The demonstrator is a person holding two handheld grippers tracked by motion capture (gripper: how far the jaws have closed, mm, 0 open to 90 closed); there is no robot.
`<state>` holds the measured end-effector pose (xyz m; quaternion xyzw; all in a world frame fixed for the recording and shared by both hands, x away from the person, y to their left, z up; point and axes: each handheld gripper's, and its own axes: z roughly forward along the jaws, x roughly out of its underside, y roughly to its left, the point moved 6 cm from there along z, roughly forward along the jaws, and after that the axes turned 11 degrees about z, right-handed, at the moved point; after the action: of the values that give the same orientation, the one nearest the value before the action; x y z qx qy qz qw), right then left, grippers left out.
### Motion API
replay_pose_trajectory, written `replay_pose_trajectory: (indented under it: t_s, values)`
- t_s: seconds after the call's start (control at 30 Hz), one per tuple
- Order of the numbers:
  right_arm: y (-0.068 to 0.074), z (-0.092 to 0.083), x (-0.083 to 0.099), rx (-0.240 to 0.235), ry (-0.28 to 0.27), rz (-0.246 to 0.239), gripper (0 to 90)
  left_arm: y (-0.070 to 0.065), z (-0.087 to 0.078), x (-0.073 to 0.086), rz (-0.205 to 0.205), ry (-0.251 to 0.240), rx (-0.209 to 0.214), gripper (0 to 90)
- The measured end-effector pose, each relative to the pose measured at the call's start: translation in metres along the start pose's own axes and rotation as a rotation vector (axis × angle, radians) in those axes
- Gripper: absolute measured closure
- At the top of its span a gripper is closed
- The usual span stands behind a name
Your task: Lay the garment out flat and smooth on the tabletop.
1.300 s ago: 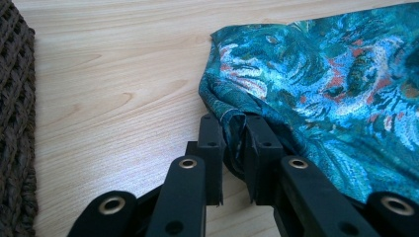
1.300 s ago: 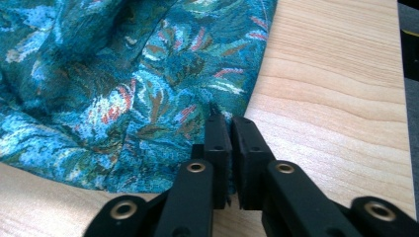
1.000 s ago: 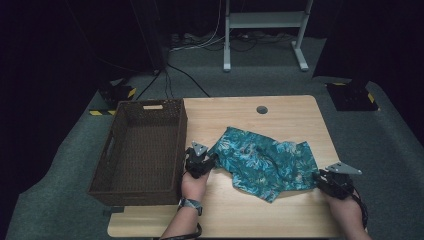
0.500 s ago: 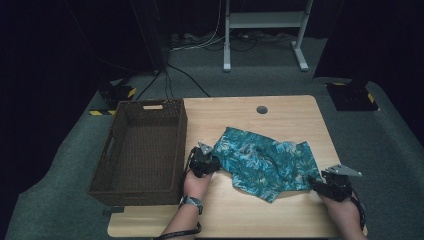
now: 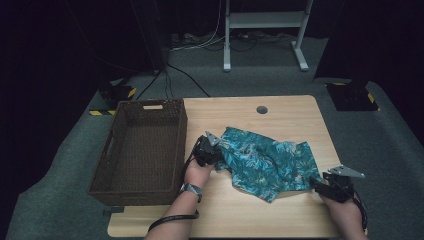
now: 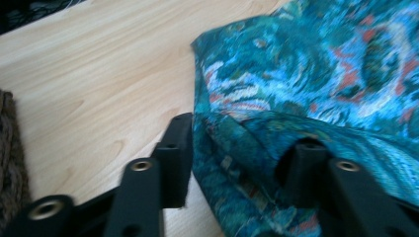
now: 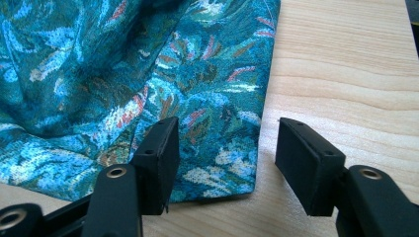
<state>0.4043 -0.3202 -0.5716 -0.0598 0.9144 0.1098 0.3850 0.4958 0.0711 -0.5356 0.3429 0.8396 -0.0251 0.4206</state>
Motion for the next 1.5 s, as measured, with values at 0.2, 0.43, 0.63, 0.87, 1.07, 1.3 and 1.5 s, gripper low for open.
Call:
replay_pose_trajectory:
  t_s: [0.2,0.43,0.63,0.87,1.07,1.3,1.5]
  values:
    - [0.004,0.0,0.001,-0.01,0.009,-0.019,50.0,0.003,-0.005,0.0,-0.075,-0.015,0.042,73.1]
    - [0.006,0.0,0.0,-0.017,0.006,-0.027,50.7,0.017,-0.019,-0.009,-0.064,-0.027,0.037,77.8]
    - [0.008,-0.001,0.0,-0.017,0.002,-0.029,50.7,0.022,-0.034,-0.025,-0.082,-0.074,0.024,78.8]
    - [0.013,-0.008,-0.003,-0.026,-0.025,-0.028,50.6,0.022,-0.048,-0.032,-0.11,-0.098,0.026,80.9]
    - [0.032,-0.018,-0.004,-0.059,-0.061,-0.048,49.5,0.023,-0.064,-0.035,-0.108,-0.107,0.016,81.8]
    - [0.058,-0.024,-0.001,-0.106,-0.066,-0.089,47.5,0.027,-0.081,-0.035,-0.096,-0.101,0.006,81.8]
    - [0.072,-0.019,0.005,-0.131,-0.035,-0.109,44.0,0.024,-0.083,-0.025,-0.146,-0.117,0.011,81.6]
